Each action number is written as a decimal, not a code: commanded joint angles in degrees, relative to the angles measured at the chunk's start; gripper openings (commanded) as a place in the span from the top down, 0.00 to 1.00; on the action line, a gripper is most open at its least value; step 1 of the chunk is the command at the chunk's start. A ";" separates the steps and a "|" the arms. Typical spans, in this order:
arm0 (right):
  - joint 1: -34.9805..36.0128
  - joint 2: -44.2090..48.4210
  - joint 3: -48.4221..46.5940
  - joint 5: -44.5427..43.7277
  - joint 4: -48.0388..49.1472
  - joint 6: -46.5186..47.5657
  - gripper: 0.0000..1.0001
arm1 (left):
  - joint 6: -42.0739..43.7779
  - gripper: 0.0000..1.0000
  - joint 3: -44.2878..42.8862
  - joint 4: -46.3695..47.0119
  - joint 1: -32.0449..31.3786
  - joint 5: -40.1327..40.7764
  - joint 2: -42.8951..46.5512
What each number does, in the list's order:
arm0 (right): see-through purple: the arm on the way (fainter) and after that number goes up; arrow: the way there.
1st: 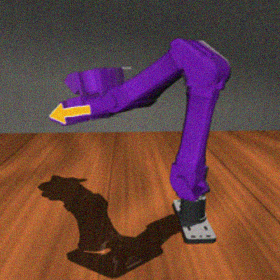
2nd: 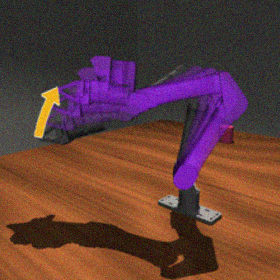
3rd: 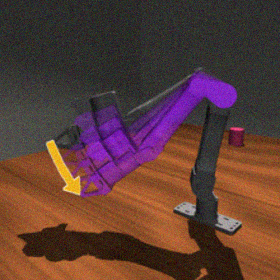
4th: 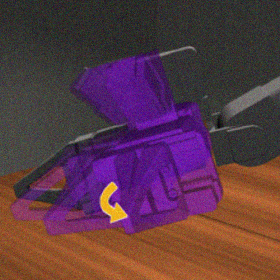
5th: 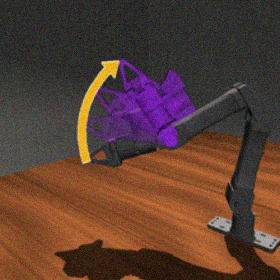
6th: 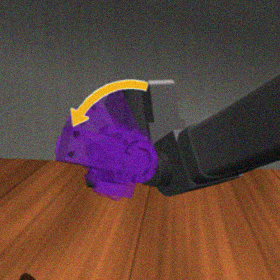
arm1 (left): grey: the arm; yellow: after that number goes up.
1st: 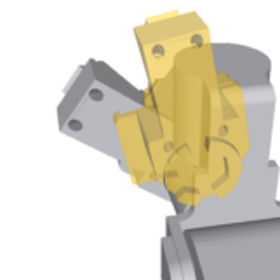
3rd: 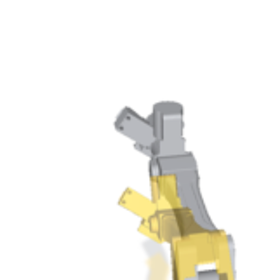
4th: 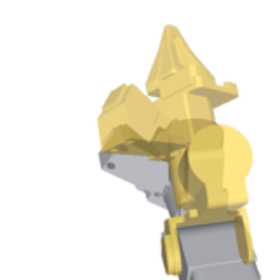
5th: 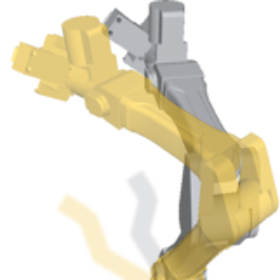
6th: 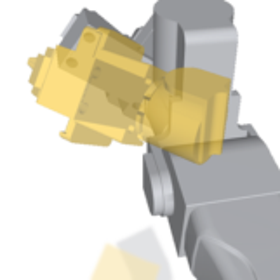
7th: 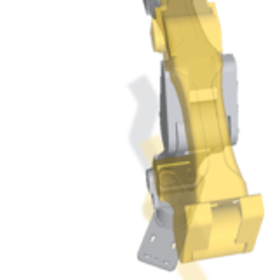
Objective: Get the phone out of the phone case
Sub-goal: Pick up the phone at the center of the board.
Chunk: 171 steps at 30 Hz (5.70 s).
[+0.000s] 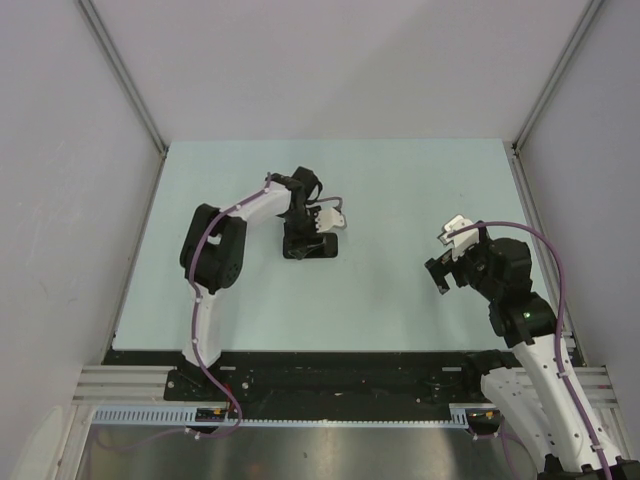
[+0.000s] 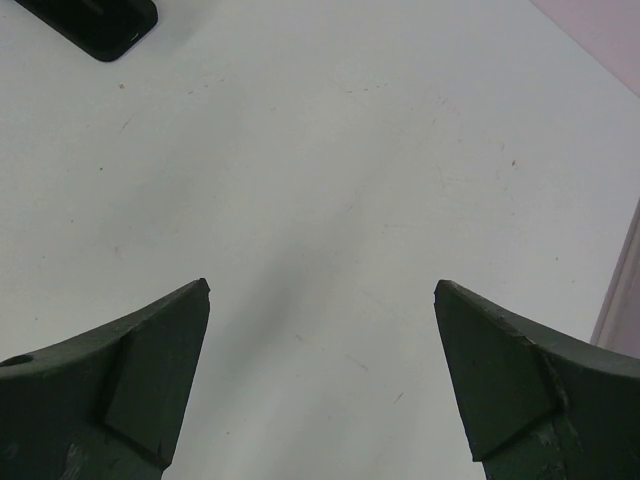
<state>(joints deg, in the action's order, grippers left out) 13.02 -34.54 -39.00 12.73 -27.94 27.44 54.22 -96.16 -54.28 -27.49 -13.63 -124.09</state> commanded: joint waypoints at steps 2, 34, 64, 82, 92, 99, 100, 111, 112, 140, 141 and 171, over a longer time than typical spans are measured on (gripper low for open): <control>0.34 0.18 0.33 -0.08 2.19 -0.81 0.00 | -1.74 0.59 5.36 -3.90 -2.13 -8.16 2.54; -6.13 -23.98 -9.06 16.96 6.76 -17.85 0.00 | -16.69 0.89 23.65 19.56 -10.22 -11.60 16.60; -2.82 -44.04 -15.93 30.25 2.19 -18.22 0.00 | -19.94 0.96 32.53 32.31 -11.98 -7.48 22.23; -6.86 -41.31 -15.93 30.25 1.49 -17.42 0.00 | -19.85 0.01 28.84 30.91 -15.58 -5.00 18.01; -7.04 -40.78 -15.93 30.25 1.40 -17.16 0.00 | -20.29 0.00 24.71 28.10 -17.25 -4.13 13.79; -7.13 -40.43 -15.66 30.33 1.40 -16.89 0.00 | -19.41 0.12 24.18 25.81 -17.25 -2.81 11.68; -7.13 -40.43 -15.66 30.33 1.49 -16.89 0.00 | -19.24 0.15 24.35 25.02 -17.25 -2.81 11.51; -7.22 -40.95 -15.58 30.25 1.66 -17.07 0.00 | -18.88 0.94 25.41 23.78 -17.16 -4.65 13.88; -7.30 -41.04 -15.58 30.33 1.75 -17.07 0.00 | -19.06 0.96 25.32 23.87 -17.16 -4.83 14.23; -8.10 -45.87 -15.58 39.73 1.58 -20.06 0.00 | -25.74 1.00 25.14 30.11 -16.55 -8.52 27.85; -8.09 -46.22 -15.58 41.31 1.40 -20.15 0.00 | -26.00 1.00 24.97 30.72 -16.55 -8.61 28.20; -5.02 -48.51 -15.58 50.98 -0.18 -20.06 0.15 | -29.69 1.00 24.18 41.18 -26.39 0.87 30.67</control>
<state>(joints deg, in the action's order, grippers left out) 7.79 -83.33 -53.10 60.07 -26.87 7.38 25.43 -70.04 -18.04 -52.80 -16.56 -94.50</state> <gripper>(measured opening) 0.887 0.712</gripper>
